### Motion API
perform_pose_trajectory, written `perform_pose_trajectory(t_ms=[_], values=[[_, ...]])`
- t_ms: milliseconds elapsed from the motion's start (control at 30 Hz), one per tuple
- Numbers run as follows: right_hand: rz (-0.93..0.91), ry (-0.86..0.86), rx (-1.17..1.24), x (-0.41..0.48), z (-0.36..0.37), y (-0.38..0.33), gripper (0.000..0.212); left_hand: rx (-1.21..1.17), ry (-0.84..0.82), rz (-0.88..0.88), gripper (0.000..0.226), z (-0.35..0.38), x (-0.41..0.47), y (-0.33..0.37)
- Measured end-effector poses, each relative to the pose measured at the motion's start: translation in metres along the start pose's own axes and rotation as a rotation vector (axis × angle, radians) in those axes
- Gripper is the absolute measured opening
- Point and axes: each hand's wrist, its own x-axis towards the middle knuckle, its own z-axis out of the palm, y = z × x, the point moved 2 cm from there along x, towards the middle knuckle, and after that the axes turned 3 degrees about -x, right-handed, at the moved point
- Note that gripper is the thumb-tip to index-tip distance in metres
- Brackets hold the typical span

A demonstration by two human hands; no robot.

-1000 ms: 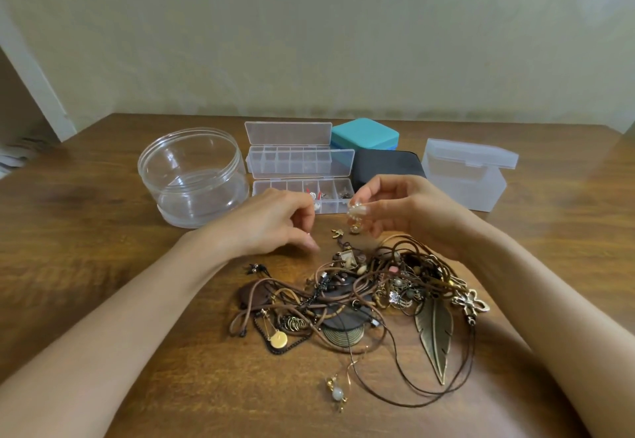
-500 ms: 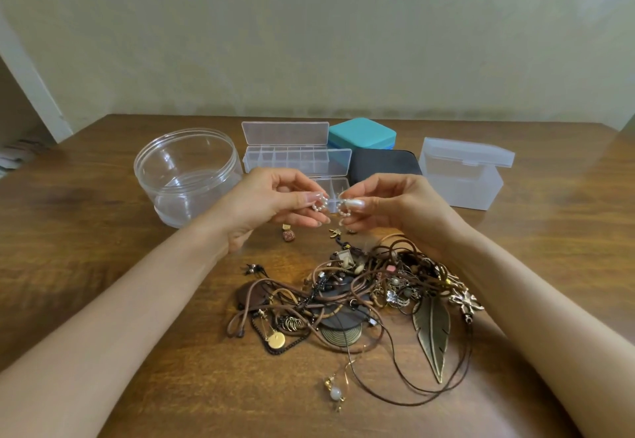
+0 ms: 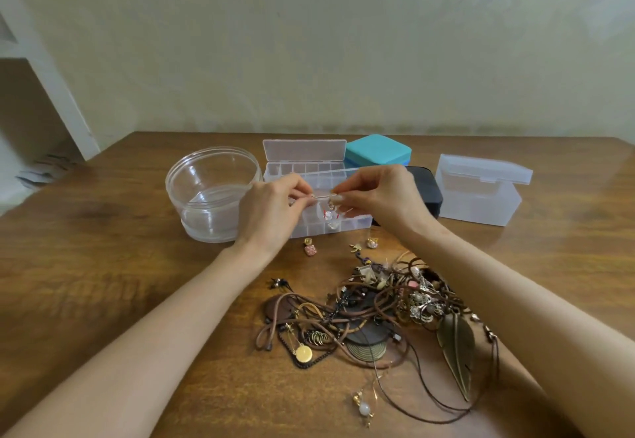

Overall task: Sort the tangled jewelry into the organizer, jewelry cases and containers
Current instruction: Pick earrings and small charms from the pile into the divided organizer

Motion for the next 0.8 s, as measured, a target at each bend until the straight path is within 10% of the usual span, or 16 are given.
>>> perform_pose_trajectory(t_ms=[567, 800], values=[[-0.224, 0.019, -0.546, 0.003, -0.004, -0.014, 0.012, 0.317, -0.127, -0.032, 0.02, -0.022, 0.0, 0.018], [-0.101, -0.337, -0.721, -0.016, -0.033, 0.002, 0.02, 0.536, -0.465, -0.039, 0.025, -0.018, -0.011, 0.027]])
